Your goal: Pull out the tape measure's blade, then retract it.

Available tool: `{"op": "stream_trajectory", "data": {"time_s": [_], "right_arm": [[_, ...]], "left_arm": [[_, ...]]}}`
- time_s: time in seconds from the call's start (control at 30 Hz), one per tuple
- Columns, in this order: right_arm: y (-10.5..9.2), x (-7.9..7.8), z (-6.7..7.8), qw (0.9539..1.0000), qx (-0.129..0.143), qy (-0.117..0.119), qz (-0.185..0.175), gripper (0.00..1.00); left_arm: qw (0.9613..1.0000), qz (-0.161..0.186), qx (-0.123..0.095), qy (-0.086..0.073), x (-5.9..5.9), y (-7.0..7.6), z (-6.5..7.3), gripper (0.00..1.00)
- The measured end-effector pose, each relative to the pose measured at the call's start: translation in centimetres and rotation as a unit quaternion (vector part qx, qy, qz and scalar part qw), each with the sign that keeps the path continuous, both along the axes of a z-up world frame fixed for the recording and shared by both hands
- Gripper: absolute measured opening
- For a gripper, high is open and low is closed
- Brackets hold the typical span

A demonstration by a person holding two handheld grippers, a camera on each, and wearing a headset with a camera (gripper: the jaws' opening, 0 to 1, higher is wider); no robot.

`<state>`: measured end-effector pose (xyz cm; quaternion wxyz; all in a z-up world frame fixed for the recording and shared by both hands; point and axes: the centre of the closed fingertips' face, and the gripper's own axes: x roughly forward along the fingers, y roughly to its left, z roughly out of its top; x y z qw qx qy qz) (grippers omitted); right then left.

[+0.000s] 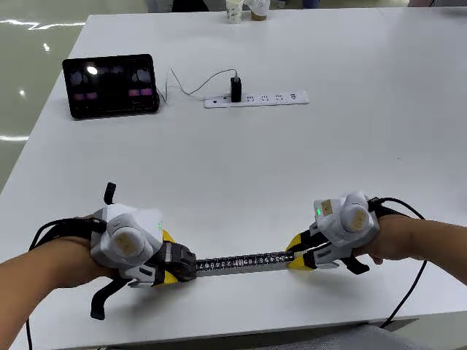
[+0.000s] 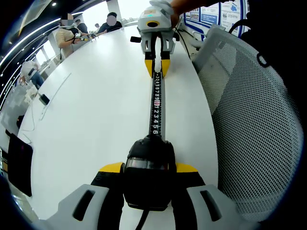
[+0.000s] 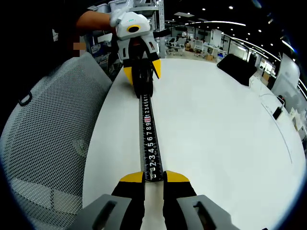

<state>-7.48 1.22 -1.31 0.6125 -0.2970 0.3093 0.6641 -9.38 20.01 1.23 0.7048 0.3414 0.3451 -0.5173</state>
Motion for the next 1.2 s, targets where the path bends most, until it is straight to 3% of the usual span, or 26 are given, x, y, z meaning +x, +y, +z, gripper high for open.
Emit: {"op": "stream_trajectory", "data": {"time_s": [1.2], "right_arm": [[-2.2, 0.1, 0.0, 0.9999, -0.004, 0.001, -0.011, 0.10]], "left_arm": [[1.0000, -0.004, 0.003, 0.000, 0.0, -0.1, 0.0, 0.32]]}}
